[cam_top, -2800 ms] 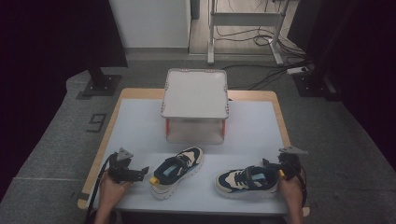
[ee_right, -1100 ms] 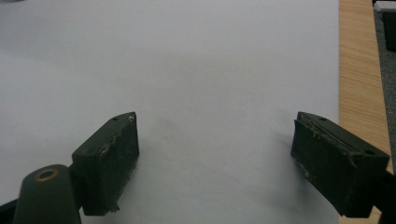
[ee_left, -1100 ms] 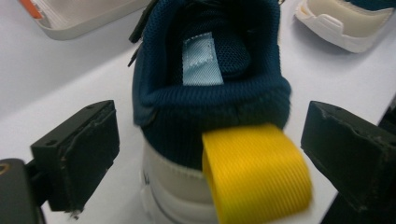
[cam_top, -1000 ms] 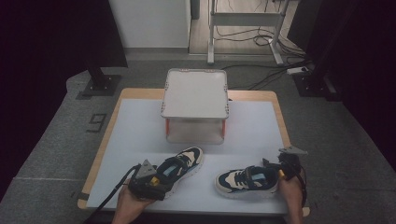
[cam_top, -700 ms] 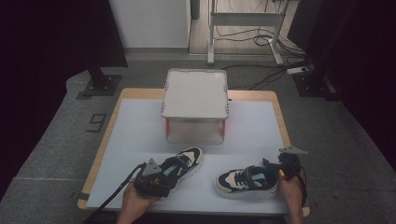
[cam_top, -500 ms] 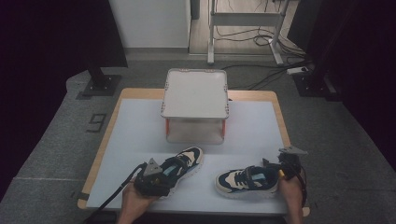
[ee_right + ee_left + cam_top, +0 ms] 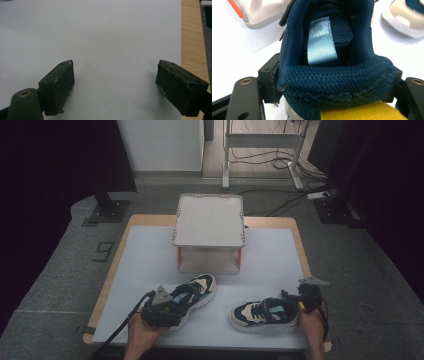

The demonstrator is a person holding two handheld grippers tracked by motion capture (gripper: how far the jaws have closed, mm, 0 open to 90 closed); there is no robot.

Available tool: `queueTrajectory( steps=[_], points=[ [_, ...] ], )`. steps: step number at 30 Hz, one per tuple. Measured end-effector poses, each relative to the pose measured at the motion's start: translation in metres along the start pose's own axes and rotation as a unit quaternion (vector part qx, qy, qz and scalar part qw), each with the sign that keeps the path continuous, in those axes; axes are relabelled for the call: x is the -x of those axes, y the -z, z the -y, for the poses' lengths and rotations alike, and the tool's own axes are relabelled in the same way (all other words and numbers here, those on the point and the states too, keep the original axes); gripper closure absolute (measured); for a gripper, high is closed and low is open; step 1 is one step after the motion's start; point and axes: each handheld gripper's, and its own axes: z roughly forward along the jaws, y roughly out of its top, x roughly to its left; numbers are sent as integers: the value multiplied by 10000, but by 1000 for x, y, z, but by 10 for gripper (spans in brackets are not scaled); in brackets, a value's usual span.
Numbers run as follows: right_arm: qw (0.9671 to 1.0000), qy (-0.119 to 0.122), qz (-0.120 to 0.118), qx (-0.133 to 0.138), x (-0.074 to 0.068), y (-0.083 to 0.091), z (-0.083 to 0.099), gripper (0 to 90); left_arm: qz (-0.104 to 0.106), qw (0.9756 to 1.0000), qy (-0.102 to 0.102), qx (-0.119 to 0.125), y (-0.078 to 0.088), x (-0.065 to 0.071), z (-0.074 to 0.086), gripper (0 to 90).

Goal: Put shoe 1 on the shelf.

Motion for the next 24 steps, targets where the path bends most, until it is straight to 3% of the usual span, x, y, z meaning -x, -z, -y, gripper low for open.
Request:
queueTrajectory(
  steps=[6, 10, 11, 17, 24],
  points=[
    [10000, 2, -1, 0, 0, 0, 0, 143, -261, 9992, 258, 159, 5, -9, -15, 250],
    [10000, 0, 0, 0, 0, 0, 0, 144, -361, 9986, 326, 190, 4, -14, -22, 249],
    [10000, 1, 0, 1, 0, 0, 0, 143, -484, 9980, 355, 190, 1, -18, -28, 249],
    [10000, 3, -2, 0, 0, 0, 0, 143, -743, 9955, 530, 243, -9, -30, -39, 249],
    [10000, 2, -2, 1, 0, 0, 0, 143, -850, 9931, 758, 279, -23, -36, -51, 249]
  ],
)
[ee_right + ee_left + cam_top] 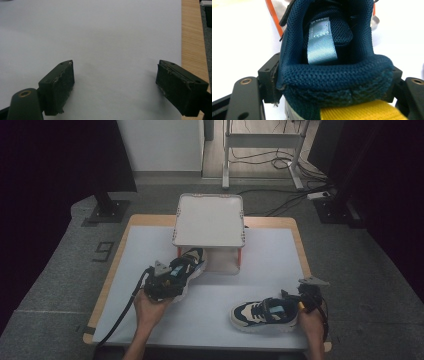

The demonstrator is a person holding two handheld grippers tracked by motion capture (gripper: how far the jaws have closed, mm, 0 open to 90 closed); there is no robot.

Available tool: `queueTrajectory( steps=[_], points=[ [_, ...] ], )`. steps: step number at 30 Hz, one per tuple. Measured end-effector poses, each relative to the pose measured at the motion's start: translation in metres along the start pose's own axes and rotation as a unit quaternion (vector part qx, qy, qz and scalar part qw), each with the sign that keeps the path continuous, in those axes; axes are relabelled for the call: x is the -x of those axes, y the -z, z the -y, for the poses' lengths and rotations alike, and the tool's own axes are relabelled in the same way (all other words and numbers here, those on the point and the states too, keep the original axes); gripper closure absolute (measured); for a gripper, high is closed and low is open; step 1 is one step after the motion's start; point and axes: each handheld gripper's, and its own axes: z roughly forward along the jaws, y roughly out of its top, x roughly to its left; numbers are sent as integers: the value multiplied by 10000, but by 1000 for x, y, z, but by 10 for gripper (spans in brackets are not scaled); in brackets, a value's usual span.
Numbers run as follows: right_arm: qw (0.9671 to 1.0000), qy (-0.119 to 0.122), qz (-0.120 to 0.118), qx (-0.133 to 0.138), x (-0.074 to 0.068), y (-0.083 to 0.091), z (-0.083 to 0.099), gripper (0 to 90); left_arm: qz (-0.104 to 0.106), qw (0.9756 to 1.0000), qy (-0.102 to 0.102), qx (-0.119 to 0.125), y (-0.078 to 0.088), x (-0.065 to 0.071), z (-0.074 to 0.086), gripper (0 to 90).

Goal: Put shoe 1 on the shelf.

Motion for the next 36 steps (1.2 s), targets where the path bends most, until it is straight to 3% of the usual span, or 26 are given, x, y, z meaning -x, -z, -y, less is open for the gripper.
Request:
queueTrajectory(
  steps=[6, 14, 22, 28, 33, 36],
  points=[
    [10000, -1, -1, 0, 0, 0, 0, 143, -129, 9998, 167, -13, -17, -3, -7, 249],
    [10000, -1, -2, -4, 0, 0, 0, 143, -342, 9993, 150, -101, -40, -1, -18, 248],
    [10000, -1, -2, -4, 0, 0, 0, 143, -452, 9986, 255, -97, -62, 1, -30, 247],
    [10000, -1, -4, -4, 0, 0, 0, 143, -628, 9974, 328, -128, -76, 1, -29, 246],
    [10000, -1, -4, -5, 0, 0, 0, 143, -615, 9972, 388, -166, -84, 0, -27, 238],
    [10000, -4, -3, 2, 0, 0, 0, 143, -472, 9974, 505, -222, -85, -3, -27, 219]
  ],
)
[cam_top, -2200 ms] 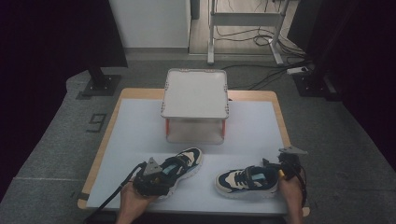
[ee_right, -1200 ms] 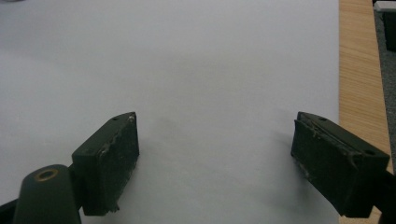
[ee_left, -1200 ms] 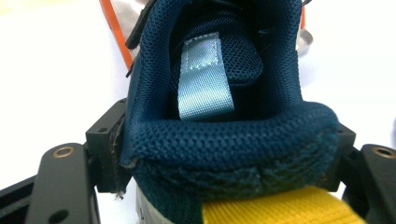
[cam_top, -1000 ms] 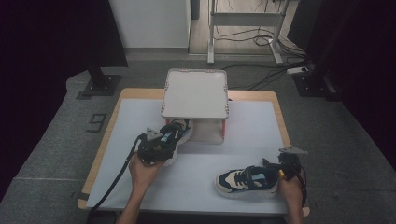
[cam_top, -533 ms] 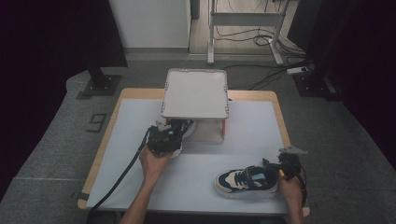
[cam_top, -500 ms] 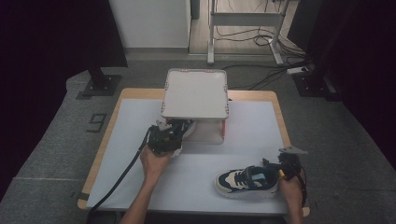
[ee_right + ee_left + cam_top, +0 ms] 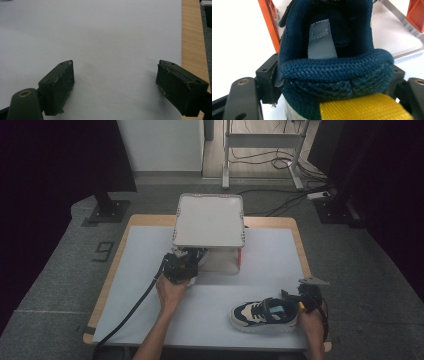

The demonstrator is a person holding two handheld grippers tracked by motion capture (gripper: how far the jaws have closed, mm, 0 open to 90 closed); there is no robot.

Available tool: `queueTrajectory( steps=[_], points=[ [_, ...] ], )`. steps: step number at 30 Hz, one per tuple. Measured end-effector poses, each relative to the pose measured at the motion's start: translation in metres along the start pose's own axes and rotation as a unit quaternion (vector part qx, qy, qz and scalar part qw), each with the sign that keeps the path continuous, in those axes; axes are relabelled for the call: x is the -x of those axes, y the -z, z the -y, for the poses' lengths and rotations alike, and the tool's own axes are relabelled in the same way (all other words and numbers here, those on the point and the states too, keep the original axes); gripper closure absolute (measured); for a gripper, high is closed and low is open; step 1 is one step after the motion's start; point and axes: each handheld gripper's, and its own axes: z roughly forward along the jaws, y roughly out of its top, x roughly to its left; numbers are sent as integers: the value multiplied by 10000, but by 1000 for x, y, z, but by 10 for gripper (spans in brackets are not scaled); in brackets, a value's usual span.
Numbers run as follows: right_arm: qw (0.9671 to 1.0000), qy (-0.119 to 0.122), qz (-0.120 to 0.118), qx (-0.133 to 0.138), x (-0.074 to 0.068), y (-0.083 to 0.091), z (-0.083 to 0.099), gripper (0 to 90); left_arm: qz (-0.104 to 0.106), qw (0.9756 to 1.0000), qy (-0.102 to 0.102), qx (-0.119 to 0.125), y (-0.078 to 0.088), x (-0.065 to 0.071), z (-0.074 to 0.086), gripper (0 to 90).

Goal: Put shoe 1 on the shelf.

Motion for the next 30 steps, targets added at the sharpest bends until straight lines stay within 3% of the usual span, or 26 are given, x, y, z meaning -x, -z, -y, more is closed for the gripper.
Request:
queueTrajectory(
  steps=[5, 13, 24, 26, 30],
  points=[
    [10000, 4, 0, -7, 0, 0, 0, 143, 361, 9993, -23, -89, 2, -3, -1, 150],
    [10000, 0, 1, 0, 0, 0, 0, 143, 633, 9970, -439, -18, 20, 5, 5, 146],
    [10000, 3, 0, -7, 0, 0, 0, 143, 859, 9935, -750, -70, 45, -2, 25, 285],
    [10000, 2, 0, -7, 0, 0, 0, 143, 837, 9935, -772, -37, 46, -4, 29, 352],
    [10000, 2, 1, -7, 0, 0, 0, 143, 905, 9936, -677, 21, 46, -7, 28, 371]
  ],
)
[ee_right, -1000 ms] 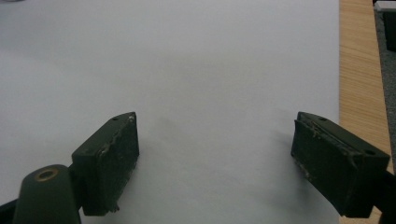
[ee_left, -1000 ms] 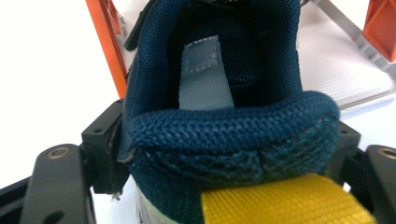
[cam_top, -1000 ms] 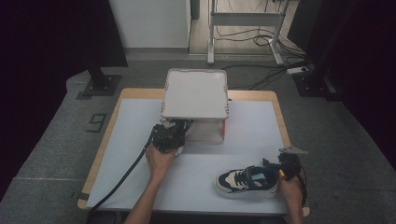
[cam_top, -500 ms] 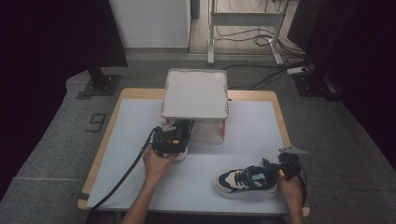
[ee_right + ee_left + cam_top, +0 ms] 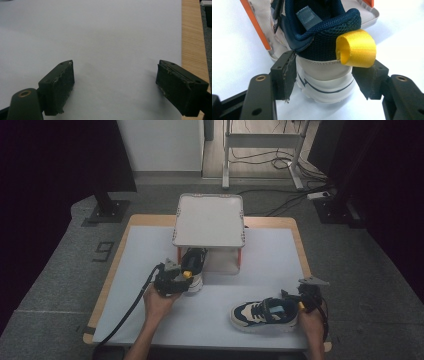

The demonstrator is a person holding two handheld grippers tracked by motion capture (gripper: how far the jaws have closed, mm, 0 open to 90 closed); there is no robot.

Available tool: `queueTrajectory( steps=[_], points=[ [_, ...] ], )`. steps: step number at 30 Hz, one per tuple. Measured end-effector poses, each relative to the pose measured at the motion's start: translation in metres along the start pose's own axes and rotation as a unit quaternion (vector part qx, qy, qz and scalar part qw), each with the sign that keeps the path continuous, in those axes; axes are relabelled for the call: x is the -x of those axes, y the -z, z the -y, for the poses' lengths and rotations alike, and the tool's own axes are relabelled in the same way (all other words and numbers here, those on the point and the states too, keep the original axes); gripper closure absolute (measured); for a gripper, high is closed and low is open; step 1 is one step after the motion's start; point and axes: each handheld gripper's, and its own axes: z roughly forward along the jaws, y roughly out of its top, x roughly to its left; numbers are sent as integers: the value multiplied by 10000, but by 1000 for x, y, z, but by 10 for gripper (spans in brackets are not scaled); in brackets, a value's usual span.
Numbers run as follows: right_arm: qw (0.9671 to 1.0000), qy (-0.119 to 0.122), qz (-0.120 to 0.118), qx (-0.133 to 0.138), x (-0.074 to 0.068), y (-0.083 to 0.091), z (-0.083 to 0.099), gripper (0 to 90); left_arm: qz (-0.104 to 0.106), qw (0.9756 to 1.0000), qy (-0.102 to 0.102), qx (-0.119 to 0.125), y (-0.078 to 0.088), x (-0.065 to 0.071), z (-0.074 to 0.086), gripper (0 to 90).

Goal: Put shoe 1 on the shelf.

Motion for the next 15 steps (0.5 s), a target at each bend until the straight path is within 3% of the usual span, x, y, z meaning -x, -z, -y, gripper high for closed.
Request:
queueTrajectory(
  steps=[6, 15],
  points=[
    [10000, 0, 0, 0, 0, 0, 0, 143, 107, 9997, 156, 137, -2, -4, -8, 381],
    [10000, 0, 0, 0, 0, 0, 0, 143, -10, 9995, 260, 203, -18, -9, -21, 389]
  ],
)
